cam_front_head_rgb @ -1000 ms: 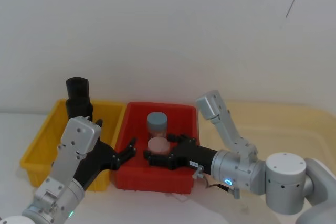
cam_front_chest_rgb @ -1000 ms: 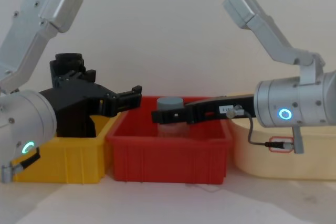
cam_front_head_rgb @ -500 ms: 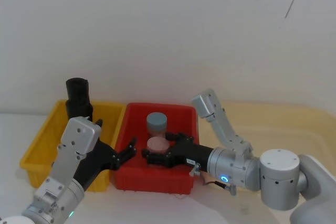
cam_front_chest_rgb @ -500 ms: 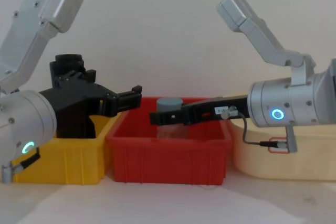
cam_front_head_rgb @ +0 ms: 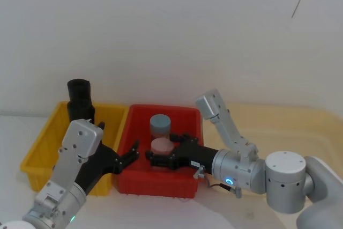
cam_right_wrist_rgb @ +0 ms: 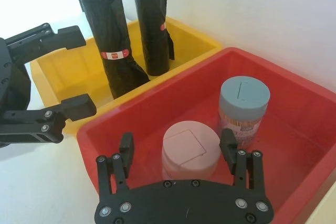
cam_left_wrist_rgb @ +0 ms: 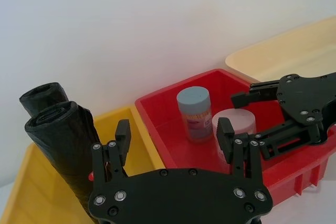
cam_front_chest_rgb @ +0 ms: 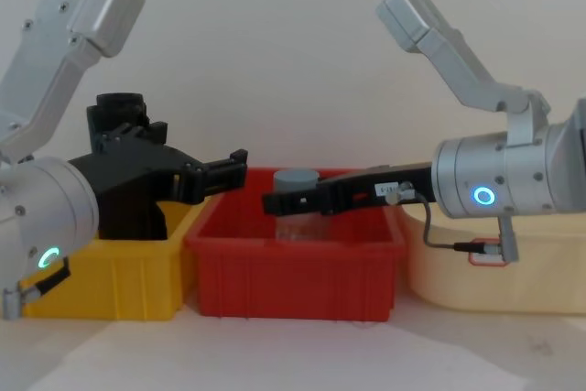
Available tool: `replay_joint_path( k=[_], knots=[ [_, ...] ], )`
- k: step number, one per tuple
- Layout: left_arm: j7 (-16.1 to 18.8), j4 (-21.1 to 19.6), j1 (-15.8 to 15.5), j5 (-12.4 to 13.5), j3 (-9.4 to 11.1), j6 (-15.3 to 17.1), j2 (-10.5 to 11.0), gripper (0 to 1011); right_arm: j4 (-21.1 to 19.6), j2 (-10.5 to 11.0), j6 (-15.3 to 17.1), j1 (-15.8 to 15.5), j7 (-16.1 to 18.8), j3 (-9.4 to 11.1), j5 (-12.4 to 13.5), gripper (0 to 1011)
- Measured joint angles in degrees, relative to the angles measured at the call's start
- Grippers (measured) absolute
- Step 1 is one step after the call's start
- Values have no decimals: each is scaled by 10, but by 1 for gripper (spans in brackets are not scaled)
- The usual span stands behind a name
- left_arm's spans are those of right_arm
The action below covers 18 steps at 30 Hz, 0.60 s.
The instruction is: Pick up the garbage bag with the one hand and transfer it to the other hand.
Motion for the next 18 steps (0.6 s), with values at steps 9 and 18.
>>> replay_joint_path(
  k=[9, 18],
  knots=[
    [0, 0, 0, 0, 0, 0, 0, 1001, -2, 1, -2, 2, -3, -4, 3, 1000],
    [0, 0, 0, 0, 0, 0, 0, 1001, -5, 4, -5, 3, -4, -6, 8, 1000]
  ],
)
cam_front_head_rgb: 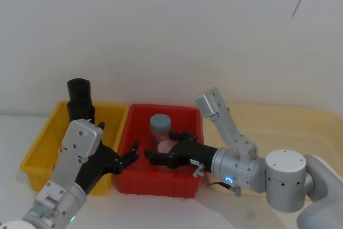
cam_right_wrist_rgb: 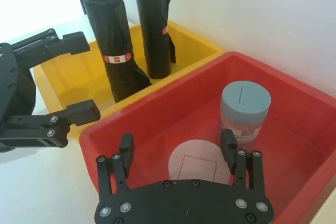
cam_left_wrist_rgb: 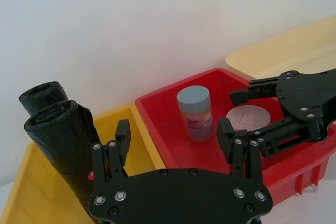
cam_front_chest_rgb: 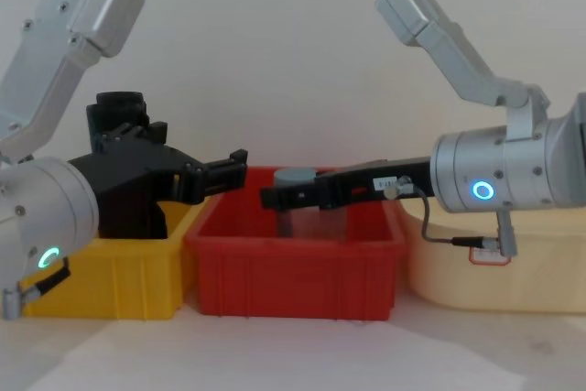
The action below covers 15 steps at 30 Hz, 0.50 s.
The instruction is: Pick up the garbage bag with the one hand and transfer it to the other hand.
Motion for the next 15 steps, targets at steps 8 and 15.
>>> replay_joint_path(
  k=[8, 15],
  knots=[
    [0, 0, 0, 0, 0, 0, 0, 1001, -3, 3, -3, 1, -3, -1, 1, 1000],
    [0, 0, 0, 0, 0, 0, 0, 1001, -3, 6, -6, 2, -7, -1, 1, 1000]
  ],
)
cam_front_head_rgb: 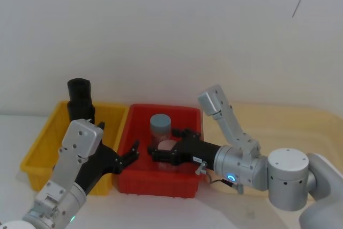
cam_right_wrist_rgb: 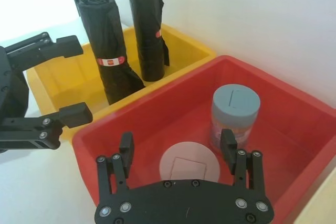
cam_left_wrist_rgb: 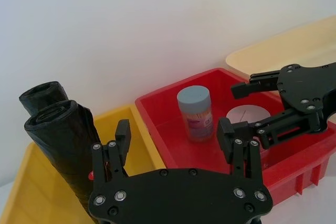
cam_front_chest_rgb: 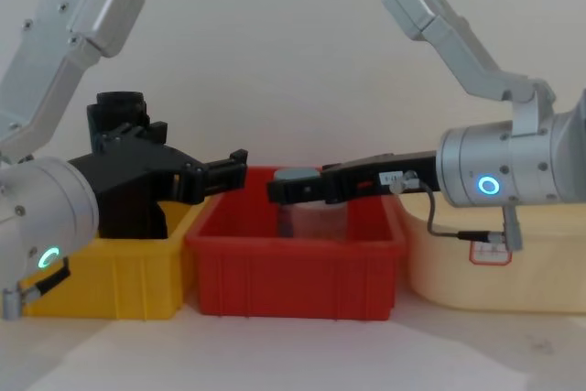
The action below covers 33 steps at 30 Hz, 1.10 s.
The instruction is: Pick up the garbage bag with the one hand and transfer it to the other hand.
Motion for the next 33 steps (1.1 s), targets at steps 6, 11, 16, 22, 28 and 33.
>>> replay_joint_path(
  k=[6, 11, 16, 22, 28, 33],
  knots=[
    [0, 0, 0, 0, 0, 0, 0, 1001, 6, 1, 1, 3, -3, -2, -5, 1001],
    [0, 0, 0, 0, 0, 0, 0, 1001, 15, 1, 5, 7, -4, -4, -11, 1001],
    [0, 0, 0, 0, 0, 0, 0, 1001, 22, 0, 8, 11, -3, -5, -15, 1000],
    [0, 0, 0, 0, 0, 0, 0, 1001, 32, -3, 11, 14, -1, -6, -21, 1001],
    [0, 0, 0, 0, 0, 0, 0, 1001, 37, -4, 11, 17, 2, -6, -24, 1001],
    [0, 0, 0, 0, 0, 0, 0, 1001, 39, -5, 11, 18, 5, -5, -25, 1000]
  ],
)
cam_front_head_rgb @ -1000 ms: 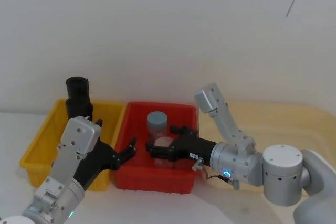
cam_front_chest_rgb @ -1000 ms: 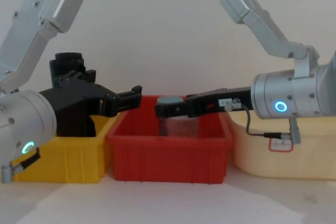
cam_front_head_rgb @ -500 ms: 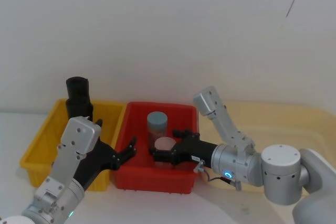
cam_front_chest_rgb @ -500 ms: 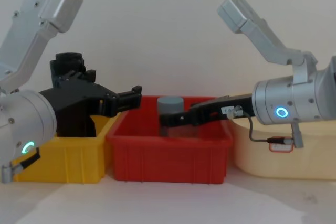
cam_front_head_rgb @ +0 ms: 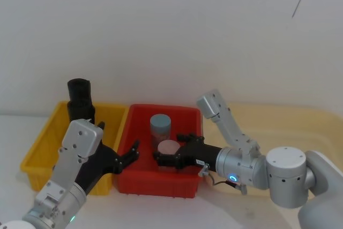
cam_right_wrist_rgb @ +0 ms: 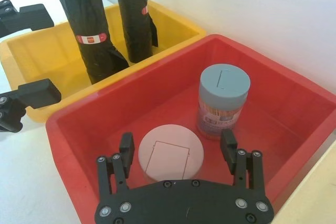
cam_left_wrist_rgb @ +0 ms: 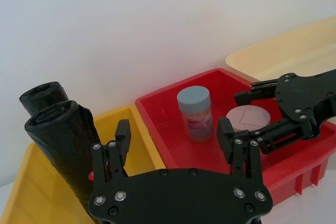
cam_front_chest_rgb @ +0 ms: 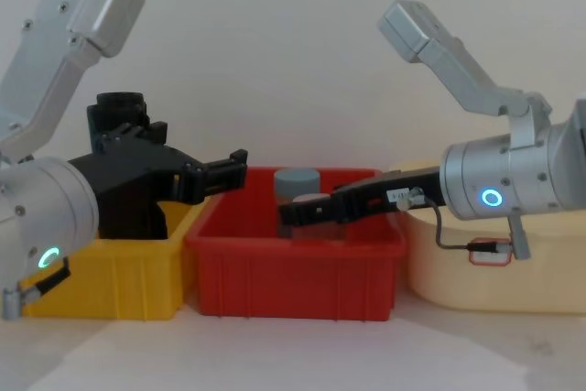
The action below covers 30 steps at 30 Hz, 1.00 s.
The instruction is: Pick up the garbage bag with the one hand and transfer it to the other hand.
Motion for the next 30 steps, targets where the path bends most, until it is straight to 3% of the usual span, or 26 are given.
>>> replay_joint_path(
  k=[8, 16, 30],
  knots=[
    [0, 0, 0, 0, 0, 0, 0, 1001, 2, -1, 0, 2, 3, 1, -2, 886],
    [0, 0, 0, 0, 0, 0, 0, 1001, 3, -1, 0, 2, 5, 2, -2, 655],
    [0, 0, 0, 0, 0, 0, 0, 1001, 4, -1, 0, 3, 6, 2, -3, 652]
  ],
)
